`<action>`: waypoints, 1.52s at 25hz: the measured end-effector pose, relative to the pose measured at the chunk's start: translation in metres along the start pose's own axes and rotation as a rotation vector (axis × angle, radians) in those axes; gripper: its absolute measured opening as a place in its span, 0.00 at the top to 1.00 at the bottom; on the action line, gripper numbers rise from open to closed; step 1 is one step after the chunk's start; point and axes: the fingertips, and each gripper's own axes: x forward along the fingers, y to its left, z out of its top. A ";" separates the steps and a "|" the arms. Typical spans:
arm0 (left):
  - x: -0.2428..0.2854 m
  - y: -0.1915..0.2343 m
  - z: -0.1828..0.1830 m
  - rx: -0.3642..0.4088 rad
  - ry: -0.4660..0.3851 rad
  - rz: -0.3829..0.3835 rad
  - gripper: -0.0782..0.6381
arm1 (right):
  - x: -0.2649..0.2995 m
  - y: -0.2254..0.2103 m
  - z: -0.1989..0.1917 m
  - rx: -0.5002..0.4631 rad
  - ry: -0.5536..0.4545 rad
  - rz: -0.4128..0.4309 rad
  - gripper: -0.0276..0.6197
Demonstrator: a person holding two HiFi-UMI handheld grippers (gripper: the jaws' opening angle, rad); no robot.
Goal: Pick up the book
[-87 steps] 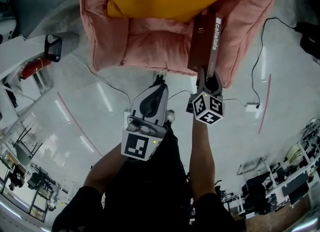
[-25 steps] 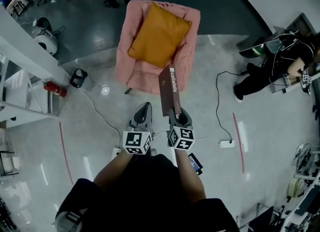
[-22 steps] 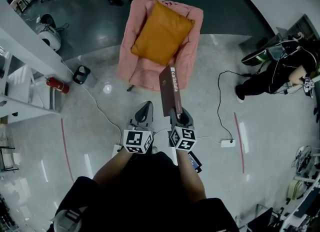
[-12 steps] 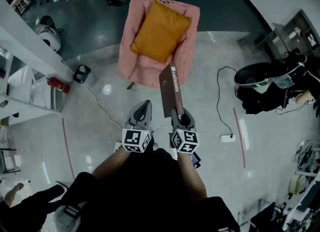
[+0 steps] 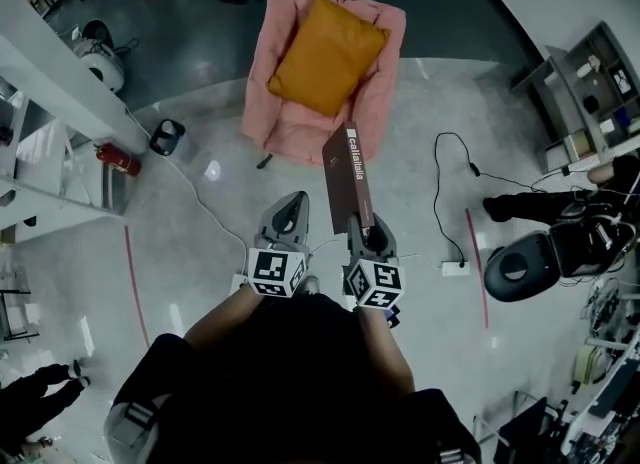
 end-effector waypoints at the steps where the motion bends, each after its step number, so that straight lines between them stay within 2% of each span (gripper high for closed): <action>1: -0.002 0.002 0.001 0.000 0.000 -0.005 0.89 | -0.001 0.003 0.000 -0.004 0.001 0.001 0.73; 15: -0.029 0.025 -0.005 -0.018 0.030 -0.035 0.89 | -0.010 0.036 -0.012 -0.014 0.032 -0.003 0.73; 38: -0.030 0.020 -0.009 -0.032 0.030 -0.040 0.89 | -0.015 0.037 -0.016 -0.041 0.044 0.013 0.73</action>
